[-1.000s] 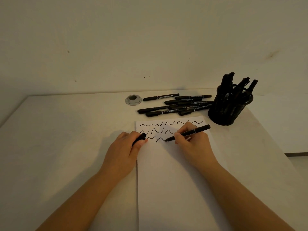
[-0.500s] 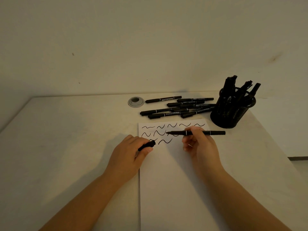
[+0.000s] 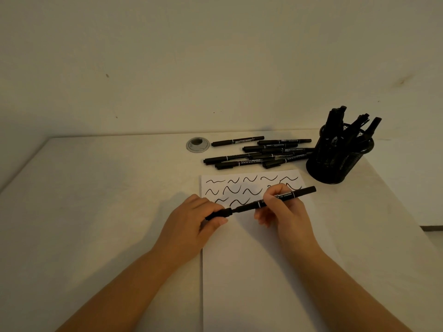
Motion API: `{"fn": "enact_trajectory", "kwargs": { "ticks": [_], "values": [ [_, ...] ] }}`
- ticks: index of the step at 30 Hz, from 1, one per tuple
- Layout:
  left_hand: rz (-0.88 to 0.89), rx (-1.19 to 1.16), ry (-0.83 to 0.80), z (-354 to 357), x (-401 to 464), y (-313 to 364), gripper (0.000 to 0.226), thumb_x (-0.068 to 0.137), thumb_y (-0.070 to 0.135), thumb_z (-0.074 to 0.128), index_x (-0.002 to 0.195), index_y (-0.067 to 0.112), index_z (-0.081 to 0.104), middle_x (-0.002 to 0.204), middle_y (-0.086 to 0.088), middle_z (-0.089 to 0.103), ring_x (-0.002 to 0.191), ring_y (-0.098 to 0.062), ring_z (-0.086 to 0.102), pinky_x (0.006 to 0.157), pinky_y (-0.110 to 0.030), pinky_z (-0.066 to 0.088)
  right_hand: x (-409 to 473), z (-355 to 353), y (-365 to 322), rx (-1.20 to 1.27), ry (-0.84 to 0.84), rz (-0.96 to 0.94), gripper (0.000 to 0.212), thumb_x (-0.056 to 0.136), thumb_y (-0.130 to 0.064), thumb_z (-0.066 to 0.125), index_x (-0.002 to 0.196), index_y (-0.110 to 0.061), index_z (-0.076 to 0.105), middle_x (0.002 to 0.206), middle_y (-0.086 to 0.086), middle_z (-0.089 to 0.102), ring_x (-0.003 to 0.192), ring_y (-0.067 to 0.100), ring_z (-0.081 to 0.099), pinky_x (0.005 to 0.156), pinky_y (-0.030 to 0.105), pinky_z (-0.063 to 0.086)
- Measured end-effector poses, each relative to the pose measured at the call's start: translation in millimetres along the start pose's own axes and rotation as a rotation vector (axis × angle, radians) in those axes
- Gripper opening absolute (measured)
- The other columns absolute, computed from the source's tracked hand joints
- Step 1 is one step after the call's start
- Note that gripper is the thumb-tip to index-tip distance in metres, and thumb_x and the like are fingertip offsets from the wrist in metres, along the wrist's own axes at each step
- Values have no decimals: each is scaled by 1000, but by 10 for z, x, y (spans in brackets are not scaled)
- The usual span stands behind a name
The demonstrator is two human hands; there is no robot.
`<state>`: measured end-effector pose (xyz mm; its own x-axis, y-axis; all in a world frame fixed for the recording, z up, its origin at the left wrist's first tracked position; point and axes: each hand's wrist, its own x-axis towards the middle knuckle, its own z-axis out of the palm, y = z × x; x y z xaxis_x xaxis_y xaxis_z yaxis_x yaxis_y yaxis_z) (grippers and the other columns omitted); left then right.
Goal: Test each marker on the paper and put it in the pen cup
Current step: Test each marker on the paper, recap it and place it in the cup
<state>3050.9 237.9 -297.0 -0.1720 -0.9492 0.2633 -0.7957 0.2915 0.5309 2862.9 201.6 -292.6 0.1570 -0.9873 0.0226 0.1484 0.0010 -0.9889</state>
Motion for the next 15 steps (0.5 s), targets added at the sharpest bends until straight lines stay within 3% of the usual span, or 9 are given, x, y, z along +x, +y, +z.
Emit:
{"fn": "enact_trajectory", "kwargs": {
  "ticks": [8, 15],
  "values": [
    [4, -20, -7, -2, -2, 2, 22, 86, 36, 53, 98, 22, 66, 72, 26, 44, 76, 2, 41, 69, -8, 33, -43, 33, -17, -109, -61, -67, 16, 88, -3, 54, 76, -13, 56, 57, 1, 65, 50, 8, 55, 49, 16, 43],
    [39, -83, 3, 7, -11, 91, 35, 86, 45, 43, 95, 20, 66, 71, 31, 41, 79, 8, 40, 69, -5, 32, -55, 71, -19, -97, -154, -73, 15, 85, 0, 58, 77, -12, 59, 56, -1, 64, 52, 4, 56, 52, 13, 43]
  ]
}}
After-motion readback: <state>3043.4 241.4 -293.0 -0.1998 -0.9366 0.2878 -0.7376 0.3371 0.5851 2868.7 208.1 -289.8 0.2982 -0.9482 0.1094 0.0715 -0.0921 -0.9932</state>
